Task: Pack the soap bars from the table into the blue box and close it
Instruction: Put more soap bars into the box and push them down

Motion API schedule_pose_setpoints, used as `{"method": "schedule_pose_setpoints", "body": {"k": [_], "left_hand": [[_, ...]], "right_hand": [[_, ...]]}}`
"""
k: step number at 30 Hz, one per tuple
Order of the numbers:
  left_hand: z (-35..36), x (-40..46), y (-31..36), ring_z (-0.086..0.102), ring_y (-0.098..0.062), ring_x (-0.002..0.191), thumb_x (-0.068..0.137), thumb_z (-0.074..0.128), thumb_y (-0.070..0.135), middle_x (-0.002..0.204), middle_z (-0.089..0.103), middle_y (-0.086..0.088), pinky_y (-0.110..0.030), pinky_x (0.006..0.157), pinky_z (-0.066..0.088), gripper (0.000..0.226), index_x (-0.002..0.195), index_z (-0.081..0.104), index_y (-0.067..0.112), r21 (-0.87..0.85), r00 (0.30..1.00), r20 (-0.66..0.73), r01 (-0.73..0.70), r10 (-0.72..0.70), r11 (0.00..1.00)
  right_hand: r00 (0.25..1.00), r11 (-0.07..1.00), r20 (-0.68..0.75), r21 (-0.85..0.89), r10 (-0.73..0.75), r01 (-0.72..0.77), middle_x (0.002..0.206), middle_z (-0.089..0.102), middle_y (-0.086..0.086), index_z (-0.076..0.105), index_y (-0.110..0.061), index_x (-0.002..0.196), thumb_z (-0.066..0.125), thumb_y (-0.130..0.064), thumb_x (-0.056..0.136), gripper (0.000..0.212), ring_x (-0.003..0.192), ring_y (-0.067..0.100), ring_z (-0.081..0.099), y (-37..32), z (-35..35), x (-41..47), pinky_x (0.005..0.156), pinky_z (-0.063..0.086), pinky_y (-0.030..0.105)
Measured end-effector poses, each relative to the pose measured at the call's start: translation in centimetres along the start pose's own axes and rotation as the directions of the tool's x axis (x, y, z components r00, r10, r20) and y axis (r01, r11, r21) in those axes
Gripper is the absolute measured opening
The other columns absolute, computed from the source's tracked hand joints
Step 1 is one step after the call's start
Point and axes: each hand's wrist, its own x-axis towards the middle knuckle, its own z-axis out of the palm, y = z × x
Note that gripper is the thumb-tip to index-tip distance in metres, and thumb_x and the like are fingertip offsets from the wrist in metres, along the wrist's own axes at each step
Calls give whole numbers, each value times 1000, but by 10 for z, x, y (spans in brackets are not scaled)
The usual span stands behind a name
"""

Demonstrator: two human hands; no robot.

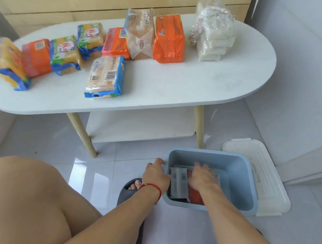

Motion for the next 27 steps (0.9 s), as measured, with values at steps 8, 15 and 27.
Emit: {"method": "schedule_pose_setpoints", "body": {"k": [8,15,27], "left_hand": [[-152,-70,41,60,-11,73,82,61,13,98,69,10,-18,70,48,29,107,67,25,-49,851,-352,-432,390,900],[-331,-50,11,61,-24,99,83,61,7,109,68,-7,-30,84,49,27,107,72,13,82,558,-777,-369,291,926],[-363,9,-37,59,-39,88,91,52,12,106,47,-11,-31,78,40,31,111,66,31,-204,654,-753,-125,-74,971]], "right_hand": [[875,858,194,374,-443,351,80,74,7,65,-7,99,52,-20,98,18,55,16,69,-69,-133,-104,50,54,27],[456,410,-597,222,-660,885,81,73,-7,73,-27,95,62,-9,92,21,70,7,67,-184,-177,-180,67,53,19],[292,541,-520,-429,-803,723,146,52,2,57,-19,139,56,-15,89,50,139,24,44,-288,-179,-157,109,39,43]]}}
